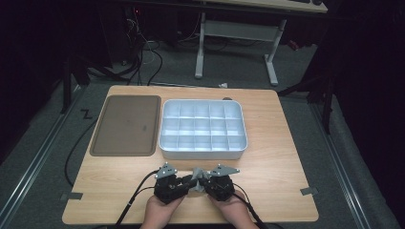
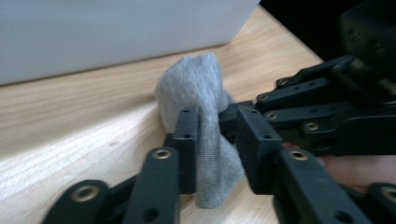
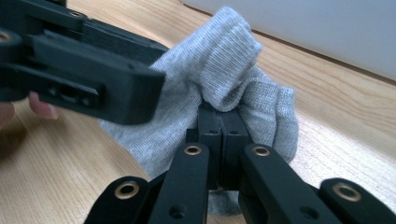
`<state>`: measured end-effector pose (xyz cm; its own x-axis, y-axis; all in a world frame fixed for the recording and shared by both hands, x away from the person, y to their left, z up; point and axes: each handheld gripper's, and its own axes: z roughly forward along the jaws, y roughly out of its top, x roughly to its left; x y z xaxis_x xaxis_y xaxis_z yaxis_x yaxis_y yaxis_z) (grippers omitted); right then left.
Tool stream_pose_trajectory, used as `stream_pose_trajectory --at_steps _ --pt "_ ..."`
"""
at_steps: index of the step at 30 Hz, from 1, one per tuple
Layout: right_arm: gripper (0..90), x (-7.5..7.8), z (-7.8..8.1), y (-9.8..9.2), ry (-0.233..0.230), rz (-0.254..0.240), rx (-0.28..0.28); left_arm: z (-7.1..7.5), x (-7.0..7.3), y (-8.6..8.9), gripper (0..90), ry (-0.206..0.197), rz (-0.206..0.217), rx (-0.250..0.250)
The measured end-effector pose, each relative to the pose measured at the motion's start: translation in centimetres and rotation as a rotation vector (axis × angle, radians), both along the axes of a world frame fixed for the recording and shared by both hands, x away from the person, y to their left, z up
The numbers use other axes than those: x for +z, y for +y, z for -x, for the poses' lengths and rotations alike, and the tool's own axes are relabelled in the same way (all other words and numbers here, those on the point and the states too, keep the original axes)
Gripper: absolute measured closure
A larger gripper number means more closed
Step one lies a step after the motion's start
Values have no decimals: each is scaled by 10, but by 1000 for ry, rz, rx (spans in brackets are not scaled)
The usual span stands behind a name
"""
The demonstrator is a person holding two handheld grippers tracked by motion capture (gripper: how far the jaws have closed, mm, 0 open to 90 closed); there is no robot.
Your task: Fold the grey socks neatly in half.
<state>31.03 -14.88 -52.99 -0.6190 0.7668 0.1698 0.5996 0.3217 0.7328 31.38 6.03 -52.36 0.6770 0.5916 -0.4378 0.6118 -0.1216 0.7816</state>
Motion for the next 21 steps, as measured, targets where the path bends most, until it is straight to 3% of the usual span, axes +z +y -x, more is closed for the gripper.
stream_pose_trajectory --at_steps 4,7,10,11,12,13,18,21 --pt "900 -2 0 -2 -2 -19 2 -6 -3 -1 813 29 29 -11" --pt "900 -2 0 -2 -9 -18 2 -8 -4 -4 828 29 28 -24" --pt "900 -2 1 -2 -13 -21 -2 -10 -3 -7 835 34 7 -21" --pt "900 -2 0 -3 -13 -25 -6 -11 -1 -9 841 32 -23 -19" --pt "900 -2 0 -3 -13 -25 -6 -11 -1 -9 842 32 -23 -19" --pt "886 -1 1 -4 -11 -26 -13 -11 0 -12 844 23 -60 -16" --pt "813 0 2 -9 -2 -44 -24 -12 1 -15 849 22 -91 -5" --pt "765 7 6 -17 -21 -46 -27 -12 1 -16 852 24 -93 -8"
